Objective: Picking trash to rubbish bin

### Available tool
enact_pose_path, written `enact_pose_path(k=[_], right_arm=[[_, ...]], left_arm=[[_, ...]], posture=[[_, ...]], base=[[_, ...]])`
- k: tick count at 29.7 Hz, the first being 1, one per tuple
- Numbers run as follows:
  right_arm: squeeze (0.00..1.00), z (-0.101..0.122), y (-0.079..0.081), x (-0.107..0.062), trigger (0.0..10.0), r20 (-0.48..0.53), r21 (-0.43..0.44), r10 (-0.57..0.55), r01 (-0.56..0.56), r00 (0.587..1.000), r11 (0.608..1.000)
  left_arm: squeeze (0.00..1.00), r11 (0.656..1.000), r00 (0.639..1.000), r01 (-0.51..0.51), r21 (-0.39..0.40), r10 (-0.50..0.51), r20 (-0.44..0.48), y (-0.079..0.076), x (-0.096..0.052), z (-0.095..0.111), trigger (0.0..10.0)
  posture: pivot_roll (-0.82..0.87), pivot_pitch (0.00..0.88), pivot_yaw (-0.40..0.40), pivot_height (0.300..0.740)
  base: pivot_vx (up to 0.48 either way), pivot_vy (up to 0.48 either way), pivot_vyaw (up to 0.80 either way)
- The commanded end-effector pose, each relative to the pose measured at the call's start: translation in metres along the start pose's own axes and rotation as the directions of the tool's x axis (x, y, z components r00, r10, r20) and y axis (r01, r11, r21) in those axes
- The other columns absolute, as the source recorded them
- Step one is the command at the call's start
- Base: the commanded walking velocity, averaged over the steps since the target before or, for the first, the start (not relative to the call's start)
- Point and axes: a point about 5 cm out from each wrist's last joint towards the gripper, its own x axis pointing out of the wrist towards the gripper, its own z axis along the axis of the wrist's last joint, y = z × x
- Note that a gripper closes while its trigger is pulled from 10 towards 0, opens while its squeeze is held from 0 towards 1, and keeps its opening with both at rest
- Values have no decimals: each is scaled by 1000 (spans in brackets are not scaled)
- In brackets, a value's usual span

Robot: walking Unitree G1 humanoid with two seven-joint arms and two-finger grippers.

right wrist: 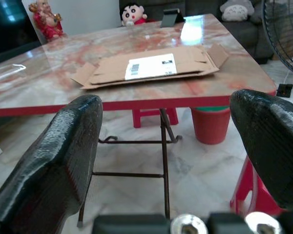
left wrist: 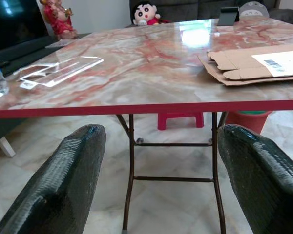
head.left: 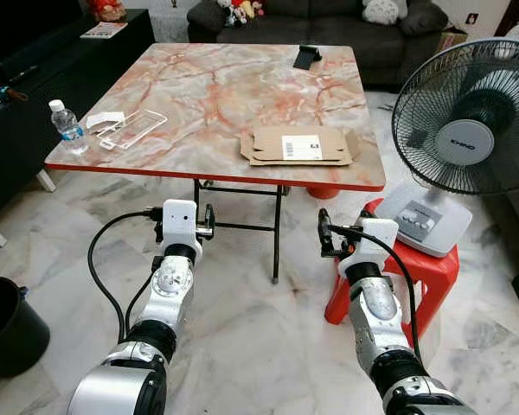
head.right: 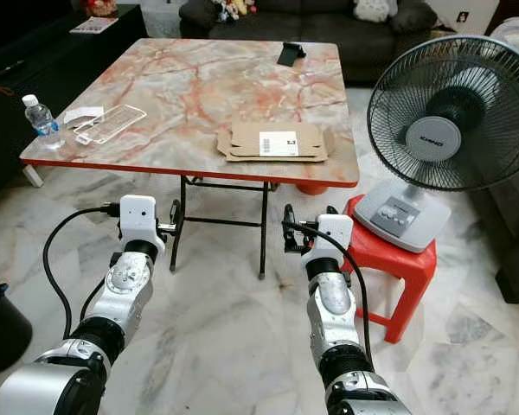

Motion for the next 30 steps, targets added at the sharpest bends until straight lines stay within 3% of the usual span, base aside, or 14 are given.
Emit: enact_pose_path(k=[1,12,26,30], right_arm=[[0,6,6,3,10000,30,-4,23,-23,999,1000],[0,12,12,6,10000,61,-11,46,-46,997,999],[0,22,18,10,10000,101,-43,80,-76,992,996],[0,23,18,10,10000,100,-3,69,-69,993,998]], left_arm=[[0,1000,999,21,11,-21,36,-3,4,9,10000],[0,999,998,37,9,-38,51,-8,8,15,10000],[0,999,996,53,10,-53,76,-12,11,22,10000],[0,998,995,55,9,-56,78,-13,11,23,10000]], posture=[[-121,39,11,740],[-123,30,13,740],[-120,0,18,740],[-120,0,18,740]], base=[[0,0,0],[0,0,0],[287,0,215],[291,0,147]])
